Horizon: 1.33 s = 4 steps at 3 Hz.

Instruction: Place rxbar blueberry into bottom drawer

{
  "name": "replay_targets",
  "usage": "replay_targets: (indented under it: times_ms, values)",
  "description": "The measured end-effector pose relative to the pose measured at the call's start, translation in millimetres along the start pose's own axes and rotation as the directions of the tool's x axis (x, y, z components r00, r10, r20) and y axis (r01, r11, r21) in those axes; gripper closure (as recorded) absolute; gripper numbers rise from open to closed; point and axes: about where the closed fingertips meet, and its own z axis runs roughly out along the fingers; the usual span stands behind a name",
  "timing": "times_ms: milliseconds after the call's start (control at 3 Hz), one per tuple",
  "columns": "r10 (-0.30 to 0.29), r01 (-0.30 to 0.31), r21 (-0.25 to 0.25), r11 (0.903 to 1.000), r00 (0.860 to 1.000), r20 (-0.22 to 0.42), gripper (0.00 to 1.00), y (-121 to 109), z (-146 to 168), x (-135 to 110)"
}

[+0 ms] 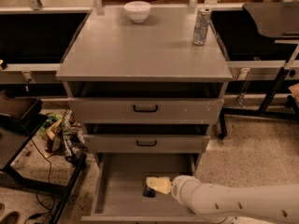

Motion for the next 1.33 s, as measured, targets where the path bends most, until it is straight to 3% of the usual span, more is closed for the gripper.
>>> replay_targets:
  times_ms: [333, 667, 1333]
  values:
    - [-0.012, 0.010, 0.042, 0.9991, 0.999, 0.041, 0.00, -9, -25, -27]
    - [-0.025, 0.019, 0.128, 0.9916, 0.998, 0.049, 0.00, -30, -71, -55]
    - [-0.160, 0.154, 0.221, 0.9631, 0.987, 0.010, 0.00, -46, -145, -87]
